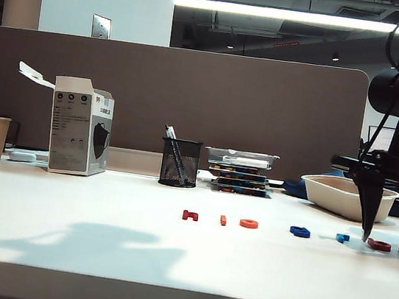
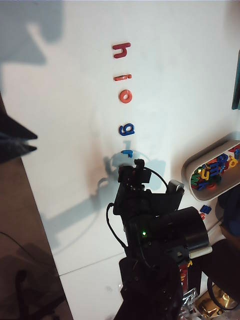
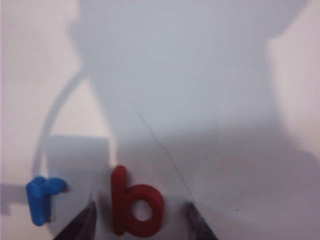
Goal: Select the appropriate letters from the row of letter magnets placed on the table to arrange into the word "big".
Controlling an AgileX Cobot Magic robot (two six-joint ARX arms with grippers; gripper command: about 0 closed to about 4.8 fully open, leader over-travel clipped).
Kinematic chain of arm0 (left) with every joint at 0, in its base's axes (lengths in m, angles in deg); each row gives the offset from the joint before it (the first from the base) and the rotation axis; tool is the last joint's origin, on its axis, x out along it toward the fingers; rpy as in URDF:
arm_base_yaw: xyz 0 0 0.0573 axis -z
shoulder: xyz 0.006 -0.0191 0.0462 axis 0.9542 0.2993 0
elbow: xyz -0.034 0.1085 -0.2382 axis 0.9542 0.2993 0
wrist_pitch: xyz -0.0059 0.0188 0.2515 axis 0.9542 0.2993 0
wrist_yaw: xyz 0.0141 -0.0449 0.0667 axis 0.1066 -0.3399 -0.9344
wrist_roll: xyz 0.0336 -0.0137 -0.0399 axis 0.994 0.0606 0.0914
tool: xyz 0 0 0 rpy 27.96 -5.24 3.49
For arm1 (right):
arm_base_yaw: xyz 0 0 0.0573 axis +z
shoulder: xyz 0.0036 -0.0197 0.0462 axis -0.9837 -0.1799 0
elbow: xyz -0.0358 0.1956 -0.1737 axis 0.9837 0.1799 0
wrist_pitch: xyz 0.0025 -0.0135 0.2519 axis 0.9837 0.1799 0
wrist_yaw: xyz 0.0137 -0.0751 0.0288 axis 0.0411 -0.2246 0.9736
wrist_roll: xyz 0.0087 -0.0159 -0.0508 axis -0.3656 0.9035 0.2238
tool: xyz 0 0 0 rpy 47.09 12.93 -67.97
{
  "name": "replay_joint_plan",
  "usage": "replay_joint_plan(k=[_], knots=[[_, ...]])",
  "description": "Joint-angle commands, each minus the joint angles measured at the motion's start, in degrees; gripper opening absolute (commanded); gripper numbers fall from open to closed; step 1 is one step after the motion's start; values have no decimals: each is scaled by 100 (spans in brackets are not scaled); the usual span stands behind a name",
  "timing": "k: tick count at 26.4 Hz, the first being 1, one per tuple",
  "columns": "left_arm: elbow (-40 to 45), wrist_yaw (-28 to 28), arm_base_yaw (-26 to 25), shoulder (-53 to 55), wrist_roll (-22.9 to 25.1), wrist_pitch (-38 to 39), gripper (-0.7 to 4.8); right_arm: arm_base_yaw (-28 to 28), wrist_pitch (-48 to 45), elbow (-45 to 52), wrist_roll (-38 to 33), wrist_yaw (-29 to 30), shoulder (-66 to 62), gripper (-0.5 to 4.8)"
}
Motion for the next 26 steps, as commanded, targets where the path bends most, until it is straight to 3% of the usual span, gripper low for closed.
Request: replay_joint_plan(k=[1, 12, 16, 26], knots=[[-11, -17, 2, -20, 7, -52, -5, 52, 155, 44, -26, -22, -55, 230], [-11, -17, 2, -20, 7, -55, -5, 155, 140, 44, -26, -33, -264, 229], [-11, -17, 2, -20, 7, -52, -5, 155, 142, 42, -26, -33, -264, 178], [-11, -17, 2, -20, 7, -52, -5, 155, 114, 42, -22, -35, -264, 146]])
